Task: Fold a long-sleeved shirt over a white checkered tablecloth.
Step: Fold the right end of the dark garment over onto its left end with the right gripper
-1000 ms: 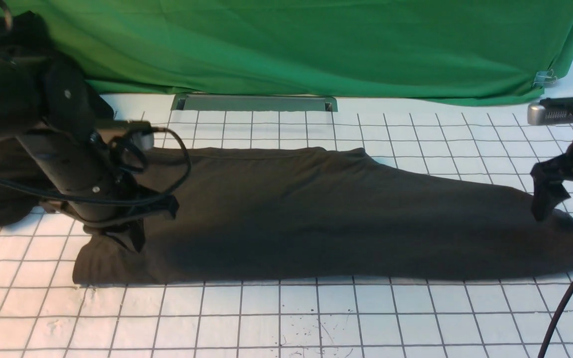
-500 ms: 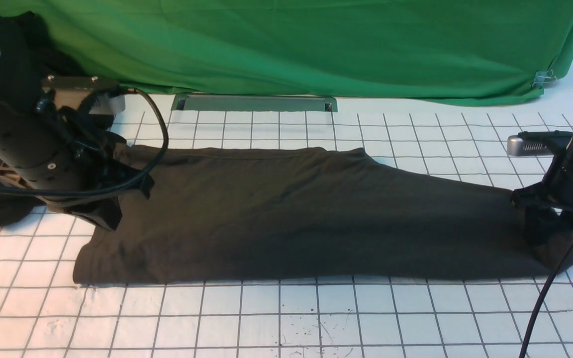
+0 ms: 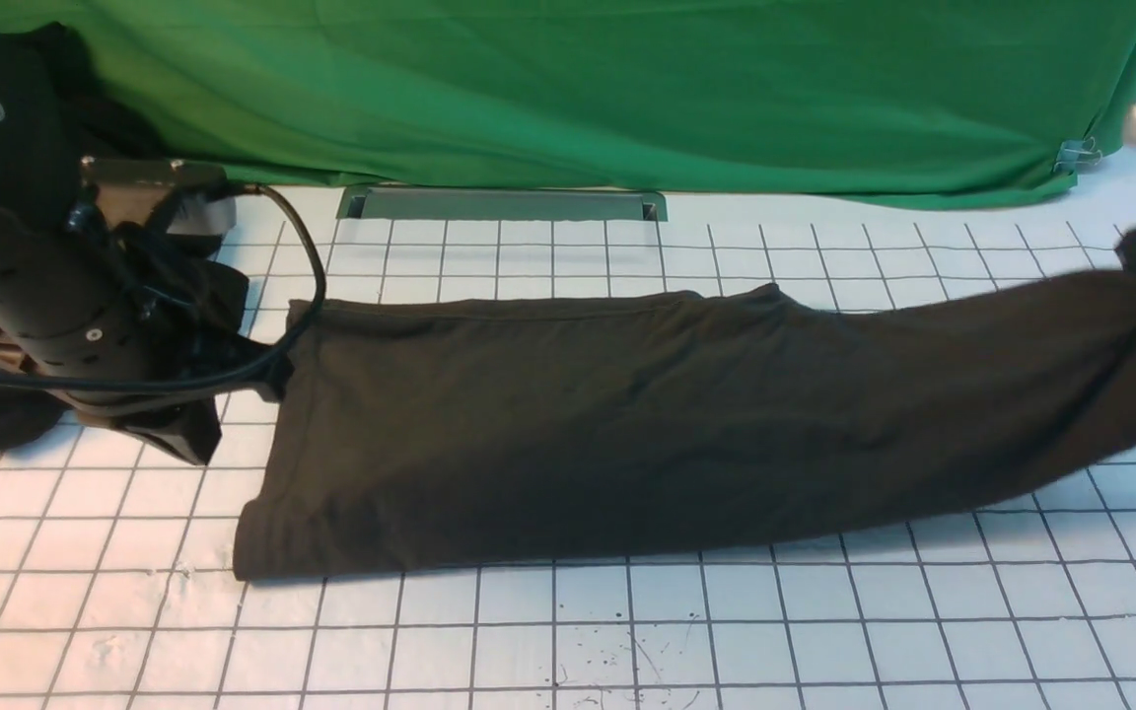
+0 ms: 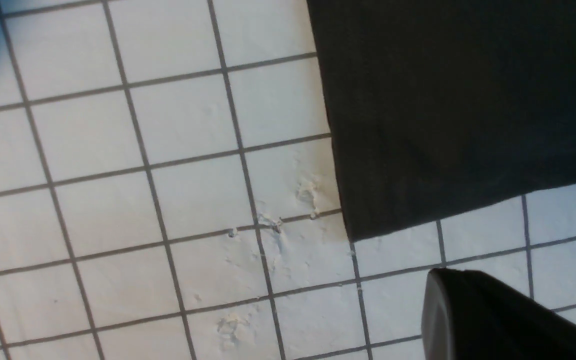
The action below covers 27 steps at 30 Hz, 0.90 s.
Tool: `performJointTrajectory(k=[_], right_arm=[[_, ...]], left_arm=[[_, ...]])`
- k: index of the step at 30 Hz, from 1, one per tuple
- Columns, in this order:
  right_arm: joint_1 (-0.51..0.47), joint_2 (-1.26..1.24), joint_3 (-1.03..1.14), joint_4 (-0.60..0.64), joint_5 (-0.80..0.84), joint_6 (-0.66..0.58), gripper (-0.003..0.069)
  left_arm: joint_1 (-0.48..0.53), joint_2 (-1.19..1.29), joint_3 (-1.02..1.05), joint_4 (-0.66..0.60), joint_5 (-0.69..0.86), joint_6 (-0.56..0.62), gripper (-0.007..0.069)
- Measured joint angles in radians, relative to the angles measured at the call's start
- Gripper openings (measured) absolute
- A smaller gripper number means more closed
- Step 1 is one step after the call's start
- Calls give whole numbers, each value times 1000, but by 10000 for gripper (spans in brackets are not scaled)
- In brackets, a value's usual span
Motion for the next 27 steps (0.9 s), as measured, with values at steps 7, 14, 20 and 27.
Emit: performJointTrajectory(k=[7,14,20,27], right_arm=[[237,-46,-133,96,4,68,33],[525,31,-330,187,8,112,32],[657,181,-453,278,-5,135,32],[772,430,-576,349,-112,229,55]], left_arm=[[25,0,0,167,-12,-131,-4],[247,0,0,83,-5,-103,-4],[347,0,0,-40,11,-37,-4],[358,0,0,-126,12,7,-4]])
